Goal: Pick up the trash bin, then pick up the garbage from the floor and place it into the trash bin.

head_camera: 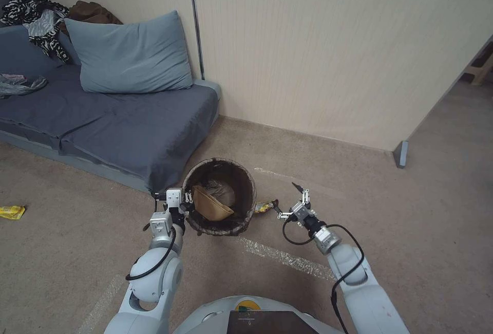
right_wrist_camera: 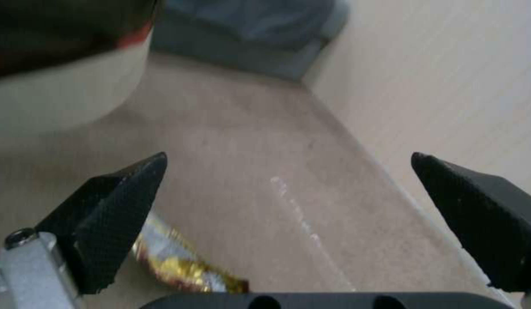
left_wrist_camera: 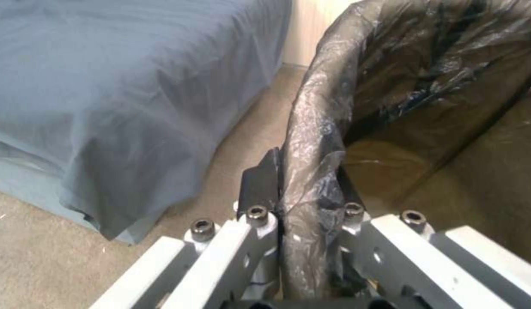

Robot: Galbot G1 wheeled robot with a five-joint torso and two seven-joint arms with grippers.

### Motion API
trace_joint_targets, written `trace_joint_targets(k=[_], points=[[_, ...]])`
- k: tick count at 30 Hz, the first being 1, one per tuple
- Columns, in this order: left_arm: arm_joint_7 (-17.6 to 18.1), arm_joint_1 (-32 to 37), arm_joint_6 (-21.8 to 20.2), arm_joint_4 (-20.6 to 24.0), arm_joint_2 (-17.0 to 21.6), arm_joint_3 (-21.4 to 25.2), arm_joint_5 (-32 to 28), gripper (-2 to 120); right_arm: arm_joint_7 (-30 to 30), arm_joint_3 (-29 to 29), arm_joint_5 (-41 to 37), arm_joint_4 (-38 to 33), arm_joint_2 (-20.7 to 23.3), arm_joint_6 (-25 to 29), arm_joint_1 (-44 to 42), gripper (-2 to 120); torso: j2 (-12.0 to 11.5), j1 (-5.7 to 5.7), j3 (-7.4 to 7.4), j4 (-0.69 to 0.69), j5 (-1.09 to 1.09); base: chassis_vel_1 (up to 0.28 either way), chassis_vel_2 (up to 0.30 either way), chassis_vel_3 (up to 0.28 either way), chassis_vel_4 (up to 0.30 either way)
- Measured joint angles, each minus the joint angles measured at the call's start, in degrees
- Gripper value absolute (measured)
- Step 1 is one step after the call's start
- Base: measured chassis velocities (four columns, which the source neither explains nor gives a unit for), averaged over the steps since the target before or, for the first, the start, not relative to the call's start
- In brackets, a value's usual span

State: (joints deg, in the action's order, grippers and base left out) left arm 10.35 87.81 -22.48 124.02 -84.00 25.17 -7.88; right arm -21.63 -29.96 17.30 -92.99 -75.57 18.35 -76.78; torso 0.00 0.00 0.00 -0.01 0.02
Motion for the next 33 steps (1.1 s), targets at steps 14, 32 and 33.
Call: trace_joint_targets(k=[14,32,33], points=[[-0.2,-0.1,-0.6,-0.2,-0.3,0.0,0.1,5,-11.3,5.9,7.1,19.5,3.3,5.7,15.8,100,0.0,0.00,0.00,0.00,-0.02,0.000,0.000,0.000,0.000],[-0.3,0.1,-0.5,-0.9,-1.8,-0.7,1.6,5,-11.7,12.9,12.5,36.7,1.0,9.6,26.4,100,0.0,0.00,0.00,0.01,-0.02,0.000,0.000,0.000,0.000],[-0.3,0.1,-0.5,-1.0,-1.9,-0.9,1.8,5,-12.0,13.1,12.6,37.7,0.9,9.7,27.1,100,0.0,0.00,0.00,0.02,-0.02,0.000,0.000,0.000,0.000]])
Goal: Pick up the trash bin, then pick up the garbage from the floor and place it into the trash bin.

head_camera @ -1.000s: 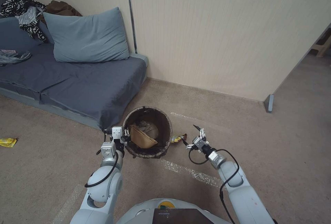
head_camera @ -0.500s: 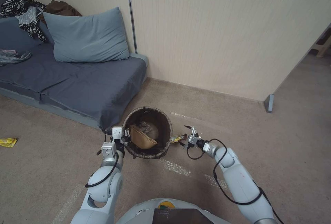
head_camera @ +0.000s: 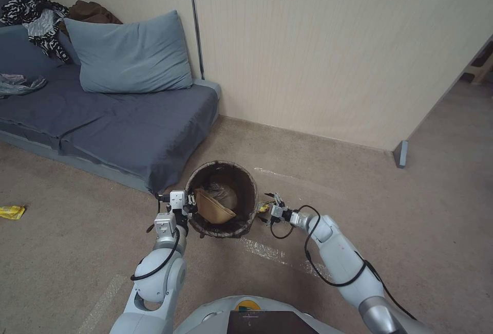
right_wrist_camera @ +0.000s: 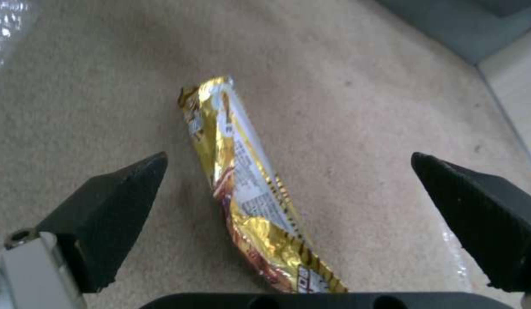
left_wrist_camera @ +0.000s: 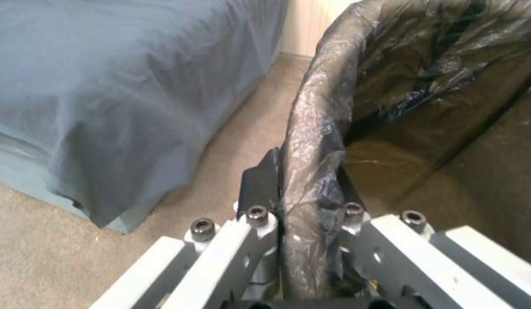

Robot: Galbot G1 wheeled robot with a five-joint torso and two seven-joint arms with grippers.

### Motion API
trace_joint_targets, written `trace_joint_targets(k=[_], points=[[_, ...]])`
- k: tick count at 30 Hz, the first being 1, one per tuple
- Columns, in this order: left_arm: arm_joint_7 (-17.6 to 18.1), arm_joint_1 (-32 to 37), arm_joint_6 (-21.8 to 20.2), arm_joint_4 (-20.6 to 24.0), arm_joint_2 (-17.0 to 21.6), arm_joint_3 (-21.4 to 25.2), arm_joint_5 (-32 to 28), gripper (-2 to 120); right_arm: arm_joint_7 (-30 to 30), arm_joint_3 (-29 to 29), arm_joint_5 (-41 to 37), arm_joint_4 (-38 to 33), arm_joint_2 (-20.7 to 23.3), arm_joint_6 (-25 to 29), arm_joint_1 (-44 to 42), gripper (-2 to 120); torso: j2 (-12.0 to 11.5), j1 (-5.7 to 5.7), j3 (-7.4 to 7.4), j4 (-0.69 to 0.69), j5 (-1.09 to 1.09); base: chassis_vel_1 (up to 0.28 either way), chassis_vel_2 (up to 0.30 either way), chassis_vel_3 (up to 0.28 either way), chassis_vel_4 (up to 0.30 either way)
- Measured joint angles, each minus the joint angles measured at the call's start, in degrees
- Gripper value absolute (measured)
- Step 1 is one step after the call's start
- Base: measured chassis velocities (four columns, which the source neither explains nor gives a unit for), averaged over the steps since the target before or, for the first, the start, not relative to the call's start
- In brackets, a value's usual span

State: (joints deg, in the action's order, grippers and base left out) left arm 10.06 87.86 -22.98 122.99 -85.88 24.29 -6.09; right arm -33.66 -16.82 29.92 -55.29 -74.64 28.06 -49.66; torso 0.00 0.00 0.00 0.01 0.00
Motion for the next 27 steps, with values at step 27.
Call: trace_joint_targets(k=[27], points=[[0.0,0.7,0.3,0.1,0.0,-0.3,0.5,5,4.3,1.7,0.3,13.4,-1.4,-5.0,9.4,100,0.0,0.00,0.00,-0.01,0.00,0.000,0.000,0.000,0.000]])
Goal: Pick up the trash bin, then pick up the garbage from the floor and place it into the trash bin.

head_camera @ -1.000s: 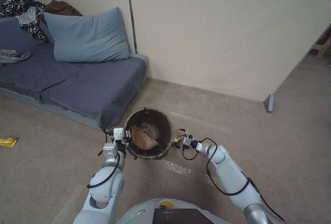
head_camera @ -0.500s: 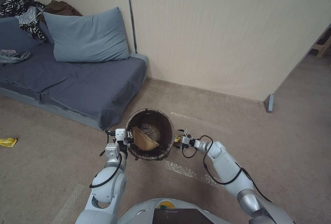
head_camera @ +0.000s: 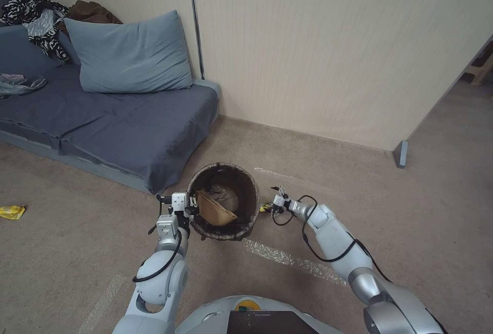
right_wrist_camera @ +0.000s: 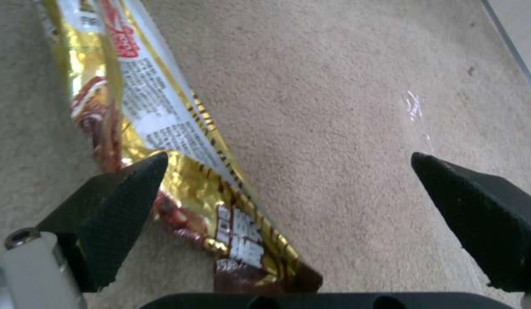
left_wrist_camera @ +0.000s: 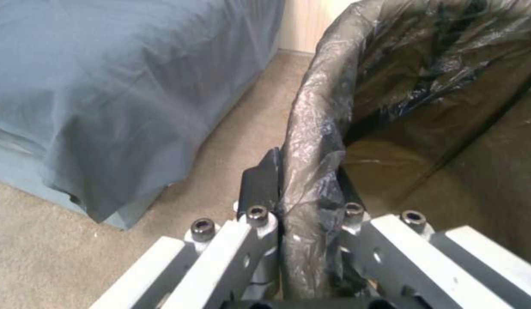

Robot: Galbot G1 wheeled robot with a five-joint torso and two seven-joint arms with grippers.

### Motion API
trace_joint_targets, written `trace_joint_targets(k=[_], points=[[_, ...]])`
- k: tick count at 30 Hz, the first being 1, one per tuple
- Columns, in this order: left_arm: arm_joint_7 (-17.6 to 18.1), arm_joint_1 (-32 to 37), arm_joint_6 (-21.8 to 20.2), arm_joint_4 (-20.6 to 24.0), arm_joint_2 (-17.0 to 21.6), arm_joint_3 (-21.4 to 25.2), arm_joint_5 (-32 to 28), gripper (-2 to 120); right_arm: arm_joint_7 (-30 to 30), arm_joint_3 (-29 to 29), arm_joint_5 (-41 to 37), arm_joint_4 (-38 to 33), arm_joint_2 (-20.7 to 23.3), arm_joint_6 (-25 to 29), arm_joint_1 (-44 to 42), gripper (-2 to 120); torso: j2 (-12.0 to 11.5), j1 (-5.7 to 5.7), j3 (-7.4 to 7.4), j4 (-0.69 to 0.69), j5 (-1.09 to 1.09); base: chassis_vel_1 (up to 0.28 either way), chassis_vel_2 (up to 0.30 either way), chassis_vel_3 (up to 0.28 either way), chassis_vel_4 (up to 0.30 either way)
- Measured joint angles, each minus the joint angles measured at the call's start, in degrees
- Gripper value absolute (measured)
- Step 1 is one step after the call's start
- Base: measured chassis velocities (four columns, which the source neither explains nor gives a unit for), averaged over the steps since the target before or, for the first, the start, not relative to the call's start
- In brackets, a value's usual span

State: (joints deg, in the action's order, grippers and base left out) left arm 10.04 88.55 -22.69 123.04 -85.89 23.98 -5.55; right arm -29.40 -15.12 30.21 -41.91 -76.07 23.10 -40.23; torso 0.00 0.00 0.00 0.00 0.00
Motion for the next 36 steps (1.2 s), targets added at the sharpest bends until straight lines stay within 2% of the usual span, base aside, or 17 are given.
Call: trace_joint_targets(k=[5,18,27,36], points=[[0.0,0.1,0.0,0.1,-0.2,0.0,0.2,5,-0.1,1.5,-0.4,1.5,-0.7,-0.3,1.3,100,0.0,0.00,0.00,0.01,0.00,0.000,0.000,0.000,0.000],[0.0,0.0,0.1,0.2,-0.4,-0.2,0.3,5,-2.6,3.2,-3.3,-1.8,-0.6,0.6,-1.1,100,0.0,0.00,0.00,0.00,0.00,0.000,0.000,0.000,0.000],[0.0,-0.1,0.1,0.2,-0.4,-0.2,0.4,5,-4.4,3.3,-4.5,-2.7,-0.5,1.7,-2.6,100,0.0,0.00,0.00,0.00,0.00,0.000,0.000,0.000,0.000],[0.0,0.0,0.1,0.1,-0.4,-0.2,0.5,5,-4.5,2.3,-4.6,-0.7,-0.7,1.4,-1.8,100,0.0,0.00,0.00,0.00,0.01,0.000,0.000,0.000,0.000]])
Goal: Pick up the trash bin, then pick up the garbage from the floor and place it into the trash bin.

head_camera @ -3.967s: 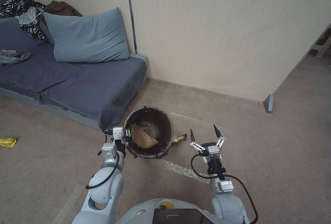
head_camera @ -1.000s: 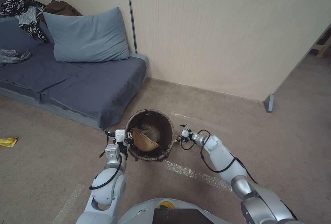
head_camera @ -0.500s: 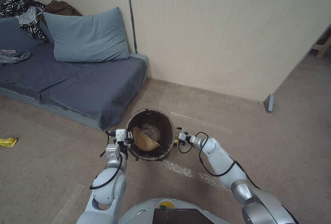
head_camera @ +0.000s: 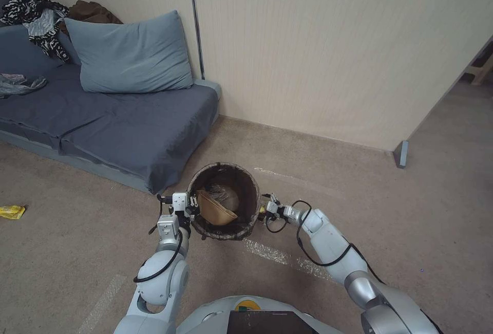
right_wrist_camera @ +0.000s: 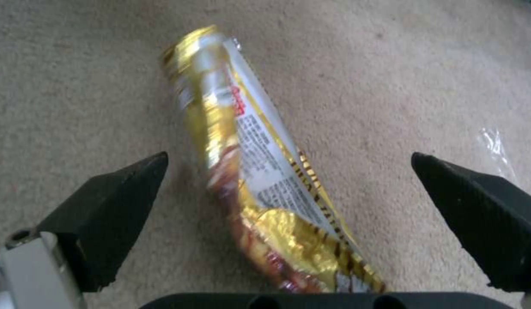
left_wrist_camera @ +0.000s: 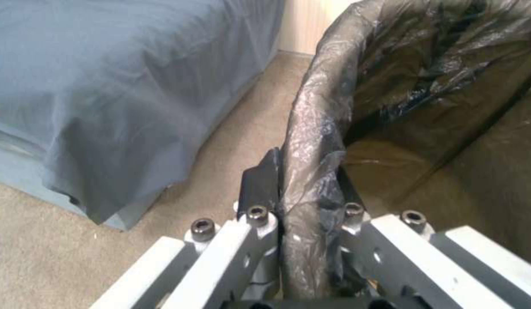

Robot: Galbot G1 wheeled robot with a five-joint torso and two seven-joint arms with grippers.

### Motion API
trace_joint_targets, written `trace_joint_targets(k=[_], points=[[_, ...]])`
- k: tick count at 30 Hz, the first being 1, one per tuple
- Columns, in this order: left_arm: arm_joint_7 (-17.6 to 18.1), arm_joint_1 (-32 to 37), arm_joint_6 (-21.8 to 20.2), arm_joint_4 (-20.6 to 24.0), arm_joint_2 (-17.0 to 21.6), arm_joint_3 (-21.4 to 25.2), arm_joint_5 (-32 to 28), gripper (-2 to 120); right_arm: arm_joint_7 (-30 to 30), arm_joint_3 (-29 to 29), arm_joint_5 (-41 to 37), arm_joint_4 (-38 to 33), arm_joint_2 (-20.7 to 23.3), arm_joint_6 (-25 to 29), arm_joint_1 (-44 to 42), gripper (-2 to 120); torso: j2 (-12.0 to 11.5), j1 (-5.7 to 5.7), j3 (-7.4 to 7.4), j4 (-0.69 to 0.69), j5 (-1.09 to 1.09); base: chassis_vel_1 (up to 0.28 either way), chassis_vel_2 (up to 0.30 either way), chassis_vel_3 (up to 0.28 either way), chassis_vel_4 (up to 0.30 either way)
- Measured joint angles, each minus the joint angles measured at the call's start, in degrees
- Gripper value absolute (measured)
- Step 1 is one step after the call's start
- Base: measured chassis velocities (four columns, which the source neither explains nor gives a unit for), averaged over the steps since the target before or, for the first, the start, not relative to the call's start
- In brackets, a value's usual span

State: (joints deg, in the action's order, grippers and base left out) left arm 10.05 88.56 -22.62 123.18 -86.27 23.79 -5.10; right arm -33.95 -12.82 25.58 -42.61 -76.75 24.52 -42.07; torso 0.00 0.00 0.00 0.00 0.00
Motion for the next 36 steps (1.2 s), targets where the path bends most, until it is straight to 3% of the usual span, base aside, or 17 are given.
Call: trace_joint_targets(k=[36], points=[[0.0,0.3,0.1,0.1,-0.2,-0.2,0.4,5,2.2,1.9,-1.8,7.0,-2.0,-1.6,4.0,100,0.0,0.00,0.00,0.00,-0.01,0.000,0.000,0.000,0.000]])
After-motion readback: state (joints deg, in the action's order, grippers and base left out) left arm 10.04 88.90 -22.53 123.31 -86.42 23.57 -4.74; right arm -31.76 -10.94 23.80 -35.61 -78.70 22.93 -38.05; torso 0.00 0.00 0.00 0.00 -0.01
